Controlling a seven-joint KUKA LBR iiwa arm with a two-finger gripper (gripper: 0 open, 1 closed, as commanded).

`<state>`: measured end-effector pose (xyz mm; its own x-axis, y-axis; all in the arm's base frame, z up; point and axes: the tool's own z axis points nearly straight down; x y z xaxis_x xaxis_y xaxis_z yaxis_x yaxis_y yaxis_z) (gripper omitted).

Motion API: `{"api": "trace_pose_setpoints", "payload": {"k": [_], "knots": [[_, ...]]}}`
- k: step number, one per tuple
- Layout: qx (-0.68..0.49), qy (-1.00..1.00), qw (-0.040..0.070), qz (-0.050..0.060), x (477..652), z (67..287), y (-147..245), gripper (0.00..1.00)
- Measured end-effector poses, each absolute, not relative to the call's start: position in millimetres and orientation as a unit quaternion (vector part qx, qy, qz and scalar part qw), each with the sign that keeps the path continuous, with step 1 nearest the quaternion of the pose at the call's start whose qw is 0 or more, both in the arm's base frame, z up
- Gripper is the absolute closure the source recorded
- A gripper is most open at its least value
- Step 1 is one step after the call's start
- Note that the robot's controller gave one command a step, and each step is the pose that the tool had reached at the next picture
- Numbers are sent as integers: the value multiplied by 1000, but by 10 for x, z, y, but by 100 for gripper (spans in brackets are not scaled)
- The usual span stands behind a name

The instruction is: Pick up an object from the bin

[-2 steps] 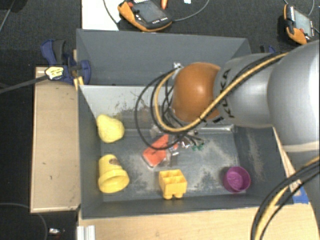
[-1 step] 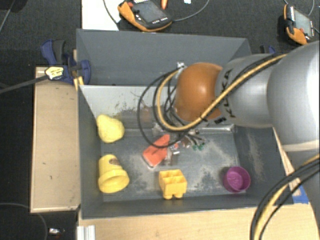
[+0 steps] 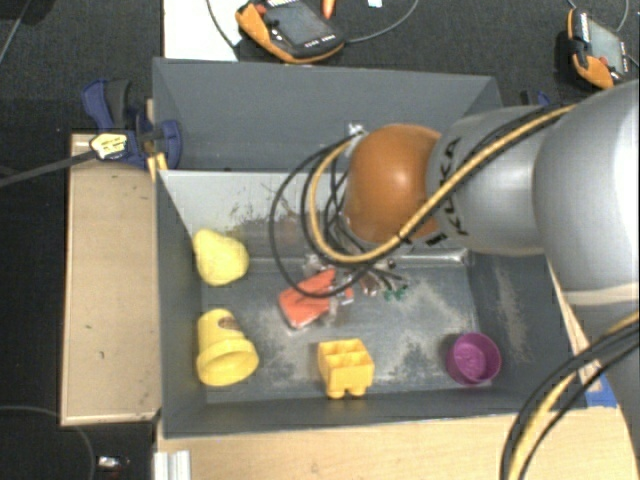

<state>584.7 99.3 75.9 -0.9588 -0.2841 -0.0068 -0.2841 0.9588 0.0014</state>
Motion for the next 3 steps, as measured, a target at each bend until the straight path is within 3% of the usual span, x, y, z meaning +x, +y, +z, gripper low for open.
{"api": "trace_pose_setpoints", "payload": {"k": [1,2,3], "knots": [[-143,990,3,1,5847,759,992,100],[-142,990,0,1,5823,945,988,100],[-141,990,4,1,5848,1113,991,100]]}}
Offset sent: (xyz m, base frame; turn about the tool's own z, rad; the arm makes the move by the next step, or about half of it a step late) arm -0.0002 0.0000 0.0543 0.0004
